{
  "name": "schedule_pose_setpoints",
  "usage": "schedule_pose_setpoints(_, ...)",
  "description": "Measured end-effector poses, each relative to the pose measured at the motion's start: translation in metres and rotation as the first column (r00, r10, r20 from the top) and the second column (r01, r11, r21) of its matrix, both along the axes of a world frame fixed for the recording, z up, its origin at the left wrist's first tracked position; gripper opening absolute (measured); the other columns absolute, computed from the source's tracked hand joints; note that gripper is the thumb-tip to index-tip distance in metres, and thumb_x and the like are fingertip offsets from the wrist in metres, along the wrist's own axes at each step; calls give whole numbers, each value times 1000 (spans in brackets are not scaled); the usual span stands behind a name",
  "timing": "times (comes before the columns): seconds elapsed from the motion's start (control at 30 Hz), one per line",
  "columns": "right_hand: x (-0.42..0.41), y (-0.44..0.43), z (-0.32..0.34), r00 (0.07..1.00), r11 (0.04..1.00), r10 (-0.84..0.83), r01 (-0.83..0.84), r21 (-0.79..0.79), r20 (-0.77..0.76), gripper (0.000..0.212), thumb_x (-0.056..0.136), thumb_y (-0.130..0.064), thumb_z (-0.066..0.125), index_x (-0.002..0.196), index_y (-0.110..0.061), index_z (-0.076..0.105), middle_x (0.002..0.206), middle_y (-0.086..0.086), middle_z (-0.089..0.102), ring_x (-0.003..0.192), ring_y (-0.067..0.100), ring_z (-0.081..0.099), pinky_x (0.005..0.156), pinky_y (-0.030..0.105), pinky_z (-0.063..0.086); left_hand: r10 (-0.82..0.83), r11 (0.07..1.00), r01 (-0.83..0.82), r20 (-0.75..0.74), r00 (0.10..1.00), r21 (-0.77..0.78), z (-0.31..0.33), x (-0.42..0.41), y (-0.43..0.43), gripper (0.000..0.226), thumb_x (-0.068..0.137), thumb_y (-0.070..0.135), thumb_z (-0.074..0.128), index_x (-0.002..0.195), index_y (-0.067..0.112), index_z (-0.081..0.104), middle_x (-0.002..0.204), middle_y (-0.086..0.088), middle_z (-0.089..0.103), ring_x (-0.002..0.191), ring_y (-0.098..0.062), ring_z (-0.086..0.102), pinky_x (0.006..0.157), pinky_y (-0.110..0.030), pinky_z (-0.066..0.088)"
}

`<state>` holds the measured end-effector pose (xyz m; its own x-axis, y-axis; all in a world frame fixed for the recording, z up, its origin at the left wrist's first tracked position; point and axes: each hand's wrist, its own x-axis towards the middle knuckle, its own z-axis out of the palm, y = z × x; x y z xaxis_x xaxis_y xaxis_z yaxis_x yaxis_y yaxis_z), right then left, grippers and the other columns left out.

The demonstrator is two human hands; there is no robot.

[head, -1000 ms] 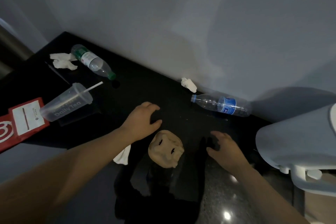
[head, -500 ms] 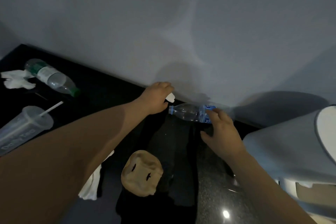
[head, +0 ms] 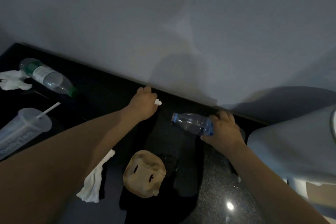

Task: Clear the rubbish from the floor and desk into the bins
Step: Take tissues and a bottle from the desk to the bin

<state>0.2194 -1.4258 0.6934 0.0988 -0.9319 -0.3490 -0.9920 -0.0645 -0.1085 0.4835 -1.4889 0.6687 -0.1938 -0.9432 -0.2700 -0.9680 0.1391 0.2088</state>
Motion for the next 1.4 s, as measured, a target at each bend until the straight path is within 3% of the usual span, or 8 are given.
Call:
schedule_pose_setpoints(0.17, 10, 30, -6, 993, 994, -73, 65, 86, 90, 69, 79, -61, 63, 133, -22, 44, 124, 3, 51, 112, 21, 51, 94, 40, 47, 136, 989, -133, -50, 989, 60, 13, 44, 57, 27, 93, 30, 53, 110, 10, 56, 111, -8, 49, 101, -23, 48, 88, -36, 47)
schedule_pose_setpoints(0.27, 21, 53, -9, 979, 984, -153, 137, 117, 134, 73, 78, -62, 64, 135, -22, 42, 122, 1, 51, 110, 19, 52, 93, 41, 49, 227, 970, -219, -63, 972, 110, 19, 75, 96, 16, 91, 31, 54, 88, 16, 50, 98, -4, 43, 96, -25, 50, 84, -36, 46)
schedule_pose_setpoints(0.4, 36, 83, -11, 956, 966, -246, 227, 128, 159, 78, 76, -62, 65, 138, -21, 40, 124, 1, 51, 112, 19, 52, 93, 43, 50, 363, 919, -353, -24, 932, 174, 31, 107, 144, 21, 91, 32, 53, 80, 16, 45, 104, -10, 45, 95, -29, 52, 80, -32, 43)
schedule_pose_setpoints(0.57, 43, 119, -10, 921, 941, -331, 306, 143, 207, 78, 78, -61, 65, 138, -17, 42, 127, 3, 52, 114, 21, 52, 93, 42, 49, 597, 750, -556, -5, 802, 358, 30, 111, 198, 33, 93, 36, 49, 111, 8, 52, 125, -15, 39, 106, -32, 51, 92, -35, 45)
schedule_pose_setpoints(0.77, 41, 150, -11, 898, 925, -374, 343, 161, 232, 70, 78, -59, 66, 130, -16, 48, 118, 5, 55, 107, 23, 55, 89, 41, 51, 798, 593, -628, -260, 544, 505, 27, 67, 218, 99, 73, 63, 67, 148, 23, 15, 146, -11, 19, 130, -33, 35, 104, -43, 36)
schedule_pose_setpoints(1.03, 36, 168, -16, 886, 917, -396, 364, 165, 242, 74, 80, -59, 64, 135, -15, 43, 121, 5, 53, 111, 23, 54, 90, 41, 51, 693, 670, -546, -158, 703, 503, 22, 6, 212, 140, 44, 81, 70, 145, 41, -19, 155, 1, -7, 143, -33, 1, 110, -58, 25)
schedule_pose_setpoints(1.17, 32, 174, -16, 875, 908, -415, 383, 167, 251, 71, 80, -59, 64, 132, -16, 45, 120, 4, 54, 108, 23, 54, 88, 41, 51, 676, 655, -595, -8, 737, 466, 13, -7, 208, 143, 37, 89, 60, 143, 39, -24, 153, -1, -6, 141, -35, 5, 106, -60, 29)
schedule_pose_setpoints(1.4, 25, 185, -18, 867, 904, -426, 398, 156, 259, 66, 79, -62, 63, 125, -17, 49, 113, 2, 55, 103, 23, 56, 83, 39, 52, 699, 660, -648, 4, 715, 380, 8, -20, 208, 98, 63, 65, 69, 140, 32, 19, 129, -4, 19, 115, -27, 27, 88, -43, 47)
